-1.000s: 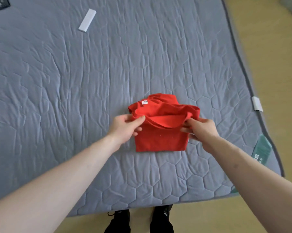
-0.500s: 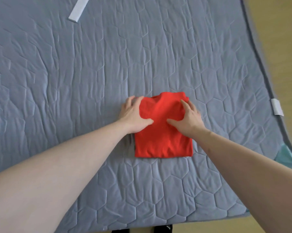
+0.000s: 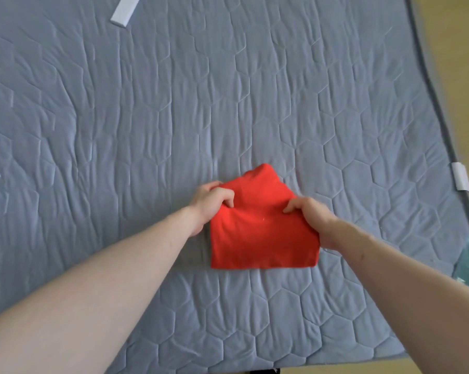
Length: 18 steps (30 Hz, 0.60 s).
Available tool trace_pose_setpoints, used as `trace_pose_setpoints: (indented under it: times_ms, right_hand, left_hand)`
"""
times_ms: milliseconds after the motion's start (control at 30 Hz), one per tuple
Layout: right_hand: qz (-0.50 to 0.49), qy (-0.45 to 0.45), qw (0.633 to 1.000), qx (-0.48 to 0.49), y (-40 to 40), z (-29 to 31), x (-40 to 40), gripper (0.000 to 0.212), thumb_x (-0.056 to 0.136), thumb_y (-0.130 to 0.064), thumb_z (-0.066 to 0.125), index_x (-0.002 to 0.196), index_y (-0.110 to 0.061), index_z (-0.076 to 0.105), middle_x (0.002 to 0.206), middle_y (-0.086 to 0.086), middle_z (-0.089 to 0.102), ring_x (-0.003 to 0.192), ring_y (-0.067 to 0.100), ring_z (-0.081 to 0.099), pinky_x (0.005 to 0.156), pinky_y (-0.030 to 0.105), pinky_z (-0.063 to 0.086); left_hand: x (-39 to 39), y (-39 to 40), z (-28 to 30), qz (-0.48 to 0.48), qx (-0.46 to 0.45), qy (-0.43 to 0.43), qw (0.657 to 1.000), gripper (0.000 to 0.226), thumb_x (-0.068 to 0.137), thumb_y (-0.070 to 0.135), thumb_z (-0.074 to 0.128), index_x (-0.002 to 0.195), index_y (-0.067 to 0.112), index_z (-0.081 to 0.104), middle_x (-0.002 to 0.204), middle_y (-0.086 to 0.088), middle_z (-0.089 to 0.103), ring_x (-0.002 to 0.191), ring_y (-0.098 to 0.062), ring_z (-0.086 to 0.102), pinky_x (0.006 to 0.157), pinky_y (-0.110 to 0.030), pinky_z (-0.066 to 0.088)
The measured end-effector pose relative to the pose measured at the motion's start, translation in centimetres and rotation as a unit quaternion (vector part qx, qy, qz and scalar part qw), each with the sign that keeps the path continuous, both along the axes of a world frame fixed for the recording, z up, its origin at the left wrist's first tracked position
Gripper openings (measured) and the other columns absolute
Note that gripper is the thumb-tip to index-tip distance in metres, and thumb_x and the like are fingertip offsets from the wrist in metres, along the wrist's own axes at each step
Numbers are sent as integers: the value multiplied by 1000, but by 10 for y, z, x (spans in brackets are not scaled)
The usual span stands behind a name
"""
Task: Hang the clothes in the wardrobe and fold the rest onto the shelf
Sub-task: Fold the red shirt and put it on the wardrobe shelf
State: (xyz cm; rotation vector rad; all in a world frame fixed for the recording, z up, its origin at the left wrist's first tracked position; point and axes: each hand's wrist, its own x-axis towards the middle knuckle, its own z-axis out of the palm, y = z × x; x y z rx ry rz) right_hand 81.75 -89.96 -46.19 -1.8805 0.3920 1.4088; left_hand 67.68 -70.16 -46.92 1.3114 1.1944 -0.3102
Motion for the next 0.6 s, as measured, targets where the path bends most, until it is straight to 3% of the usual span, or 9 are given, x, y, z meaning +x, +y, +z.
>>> trace_pose_setpoints:
  times_ms: [67,133,200,300,467,533,600]
  right_hand:
    - [22,-1,1000,-15,-7,-7,-20,22,79,-8,69,97,-16,76,84,13,75,70,27,67,69,31,57]
    - [67,-38,997,-15,-10,-23,-42,33,86,-4,69,116,-18,74,93,7,76,75,21,69,68,25,57]
    - [75,-78,994,-5,-10,-32,-58,39,90,-4,69,127,-16,69,105,6,76,86,19,71,81,27,57]
    - [50,-95,994,17,-12,-22,-66,32,93,-5,69,124,-13,70,109,8,76,97,22,72,89,33,58]
    - [80,-81,992,49,-22,51,-72,22,95,-11,70,115,-21,72,105,4,79,99,21,75,92,37,60]
    - [94,-92,989,59,-25,94,-83,22,96,-11,70,116,-20,72,104,3,79,96,19,75,89,34,60]
    - [96,-97,988,77,-25,145,-100,20,97,-12,69,115,-21,72,103,2,79,93,16,75,81,27,60]
  left_hand:
    - [-23,-8,-8,32,-13,14,999,48,47,28,72,94,17,75,89,0,74,84,-20,64,74,-31,47]
    - [-42,-20,-20,62,-50,22,997,31,71,22,76,102,19,75,103,-4,78,95,-22,71,86,-34,54]
    - [-53,-32,-34,85,-83,13,993,18,90,13,71,107,20,72,111,-7,77,103,-23,73,97,-39,57]
    - [-63,-41,-31,48,-64,-17,997,11,99,23,67,108,28,69,114,5,75,107,-15,71,104,-38,53]
    - [-90,-32,46,-16,9,-27,999,20,99,40,64,116,30,68,113,14,74,109,-7,68,108,-37,50]
    - [-106,-31,90,-16,12,-33,999,24,97,45,64,116,31,69,111,14,75,108,-8,69,107,-39,50]
    - [-122,-31,141,-7,9,-40,999,15,99,41,63,113,36,68,109,16,75,106,-6,70,105,-36,51]
